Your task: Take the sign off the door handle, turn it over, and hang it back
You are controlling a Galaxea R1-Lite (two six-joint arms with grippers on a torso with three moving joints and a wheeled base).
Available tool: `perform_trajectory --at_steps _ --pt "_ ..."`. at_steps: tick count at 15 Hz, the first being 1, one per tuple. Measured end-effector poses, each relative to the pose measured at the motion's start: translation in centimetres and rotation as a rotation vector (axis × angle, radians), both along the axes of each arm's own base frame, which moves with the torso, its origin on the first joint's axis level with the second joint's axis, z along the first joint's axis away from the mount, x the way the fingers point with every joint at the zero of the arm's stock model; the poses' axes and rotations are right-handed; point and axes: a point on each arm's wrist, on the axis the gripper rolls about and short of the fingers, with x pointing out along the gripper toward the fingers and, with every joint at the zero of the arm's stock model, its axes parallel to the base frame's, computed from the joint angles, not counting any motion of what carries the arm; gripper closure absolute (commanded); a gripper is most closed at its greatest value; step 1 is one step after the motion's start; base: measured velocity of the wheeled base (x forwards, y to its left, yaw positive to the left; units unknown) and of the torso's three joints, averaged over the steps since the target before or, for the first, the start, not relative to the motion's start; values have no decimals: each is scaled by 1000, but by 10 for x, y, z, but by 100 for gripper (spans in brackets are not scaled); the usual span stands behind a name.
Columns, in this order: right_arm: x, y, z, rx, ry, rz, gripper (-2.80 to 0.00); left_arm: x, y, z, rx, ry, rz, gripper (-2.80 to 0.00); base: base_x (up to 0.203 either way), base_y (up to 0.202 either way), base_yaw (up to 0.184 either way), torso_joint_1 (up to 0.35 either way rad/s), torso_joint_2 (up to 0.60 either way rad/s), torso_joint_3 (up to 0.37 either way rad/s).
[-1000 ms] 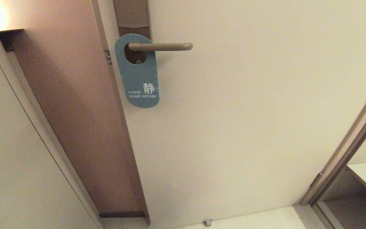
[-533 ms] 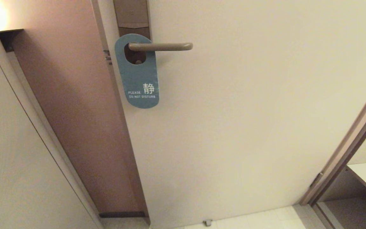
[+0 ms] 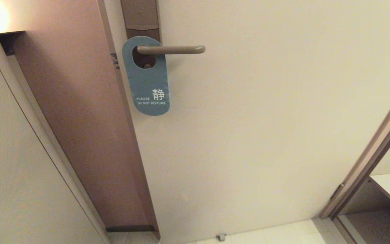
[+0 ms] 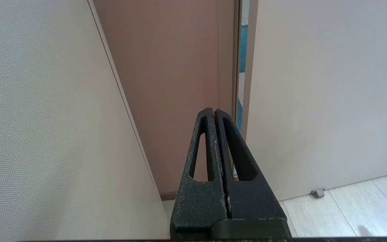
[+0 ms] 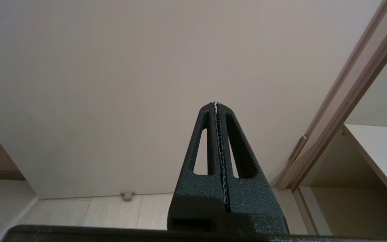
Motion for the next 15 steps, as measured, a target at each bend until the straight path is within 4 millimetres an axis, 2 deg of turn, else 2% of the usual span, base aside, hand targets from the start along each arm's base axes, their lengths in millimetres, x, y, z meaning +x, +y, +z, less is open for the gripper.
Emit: perform_trajectory --at_steps 15 --pt "0 0 0 21 -1 -11 0 0 0 0 0 0 0 0 0 0 0 0 0 0"
